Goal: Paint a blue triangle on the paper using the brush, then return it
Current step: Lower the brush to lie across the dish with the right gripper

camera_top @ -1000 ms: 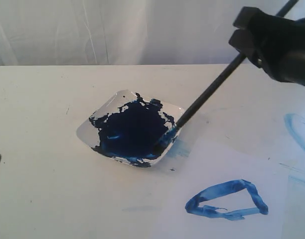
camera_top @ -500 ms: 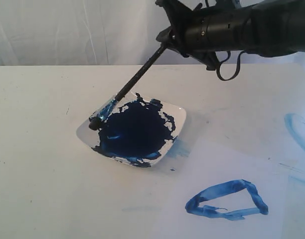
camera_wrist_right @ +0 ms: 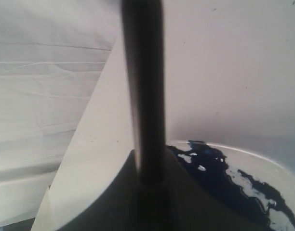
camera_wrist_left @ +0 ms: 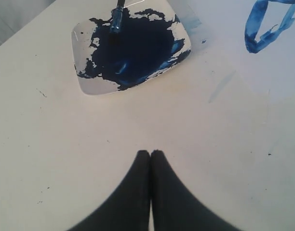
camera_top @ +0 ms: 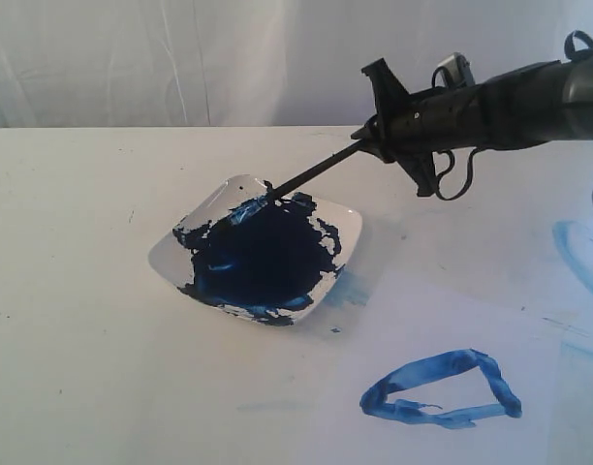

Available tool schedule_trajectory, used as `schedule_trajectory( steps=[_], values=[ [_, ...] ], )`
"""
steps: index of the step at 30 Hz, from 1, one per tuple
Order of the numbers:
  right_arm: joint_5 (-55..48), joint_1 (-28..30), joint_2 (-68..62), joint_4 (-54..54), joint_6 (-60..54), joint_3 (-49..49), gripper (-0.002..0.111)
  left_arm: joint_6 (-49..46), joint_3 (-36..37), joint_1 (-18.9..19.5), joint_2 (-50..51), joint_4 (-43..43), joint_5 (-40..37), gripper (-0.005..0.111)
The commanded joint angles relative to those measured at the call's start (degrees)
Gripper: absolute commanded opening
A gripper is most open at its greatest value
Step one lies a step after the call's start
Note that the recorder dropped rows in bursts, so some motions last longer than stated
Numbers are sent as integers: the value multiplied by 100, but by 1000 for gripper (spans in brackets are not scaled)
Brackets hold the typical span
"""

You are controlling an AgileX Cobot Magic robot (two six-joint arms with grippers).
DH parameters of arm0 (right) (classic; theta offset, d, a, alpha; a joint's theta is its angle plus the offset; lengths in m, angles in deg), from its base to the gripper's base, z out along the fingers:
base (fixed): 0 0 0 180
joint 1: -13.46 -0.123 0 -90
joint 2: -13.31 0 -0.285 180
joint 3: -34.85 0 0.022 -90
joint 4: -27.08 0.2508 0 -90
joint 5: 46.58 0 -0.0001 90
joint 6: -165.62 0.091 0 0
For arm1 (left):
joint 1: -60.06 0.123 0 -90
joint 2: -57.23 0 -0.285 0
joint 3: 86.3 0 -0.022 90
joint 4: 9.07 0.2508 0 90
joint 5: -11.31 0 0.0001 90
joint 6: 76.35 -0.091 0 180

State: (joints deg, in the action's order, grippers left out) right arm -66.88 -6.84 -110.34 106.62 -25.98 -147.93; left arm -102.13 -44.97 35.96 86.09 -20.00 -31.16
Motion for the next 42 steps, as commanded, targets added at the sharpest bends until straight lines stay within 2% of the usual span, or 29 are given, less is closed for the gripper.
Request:
schedule_trajectory(
  steps=[1, 10, 42],
  values=[
    [117, 38, -316, 71, 2, -190, 0, 60, 56, 2, -41, -85, -41, 0],
    [60, 38, -754, 71, -12, -393, 0, 60, 469, 2, -41, -271, 464, 0],
    [221, 38, -1456, 298, -12, -484, 0, 60, 469, 2, -41, -401, 536, 0]
  ],
)
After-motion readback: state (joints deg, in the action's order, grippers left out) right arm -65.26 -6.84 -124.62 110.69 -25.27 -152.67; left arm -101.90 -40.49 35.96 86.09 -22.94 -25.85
